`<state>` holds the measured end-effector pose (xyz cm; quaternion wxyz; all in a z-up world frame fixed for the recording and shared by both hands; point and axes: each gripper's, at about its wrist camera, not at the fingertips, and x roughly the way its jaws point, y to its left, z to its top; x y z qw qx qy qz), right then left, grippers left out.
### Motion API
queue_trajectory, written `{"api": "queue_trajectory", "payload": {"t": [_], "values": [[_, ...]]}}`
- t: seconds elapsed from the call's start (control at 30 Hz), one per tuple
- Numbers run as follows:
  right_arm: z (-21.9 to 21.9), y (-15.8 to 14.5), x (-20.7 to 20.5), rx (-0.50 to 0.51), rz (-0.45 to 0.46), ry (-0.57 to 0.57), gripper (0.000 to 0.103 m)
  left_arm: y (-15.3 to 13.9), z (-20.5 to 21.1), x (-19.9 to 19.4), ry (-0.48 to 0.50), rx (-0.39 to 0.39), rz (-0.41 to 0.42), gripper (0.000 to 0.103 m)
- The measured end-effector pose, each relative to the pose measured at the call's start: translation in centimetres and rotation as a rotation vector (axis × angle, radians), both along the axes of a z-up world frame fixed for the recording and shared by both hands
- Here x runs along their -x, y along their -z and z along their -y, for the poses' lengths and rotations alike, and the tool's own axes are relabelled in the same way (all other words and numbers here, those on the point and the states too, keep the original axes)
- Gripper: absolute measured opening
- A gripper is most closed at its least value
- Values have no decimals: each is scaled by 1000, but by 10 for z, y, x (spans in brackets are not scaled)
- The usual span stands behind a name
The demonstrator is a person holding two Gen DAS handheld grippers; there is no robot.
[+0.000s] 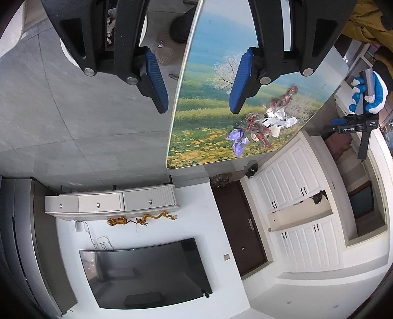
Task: Collect trash
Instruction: 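Move both open tools back toward the table, then grasp the white plastic bag with the left tool while the right tool grasps the clear red-capped bottle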
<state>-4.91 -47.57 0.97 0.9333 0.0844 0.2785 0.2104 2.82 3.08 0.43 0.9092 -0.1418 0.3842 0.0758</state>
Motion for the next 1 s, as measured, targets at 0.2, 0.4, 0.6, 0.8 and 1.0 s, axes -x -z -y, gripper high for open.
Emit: {"api": "queue_trajectory", "payload": {"t": [0.2,0.4,0.6,0.8,1.0], "values": [[-35,-14,-8,28,11,-55,49,2,-21,8,2,26,26,58],[-76,-27,-22,22,18,-120,49,8,-40,11,27,63,33,58],[-118,-30,-41,-16,1,-177,49,7,-48,9,86,72,67,58],[-156,-20,-61,-6,-53,-216,49,14,-46,-1,168,78,68,58],[-187,-13,-86,17,-88,-248,50,29,-31,-22,287,83,50,58]]}}
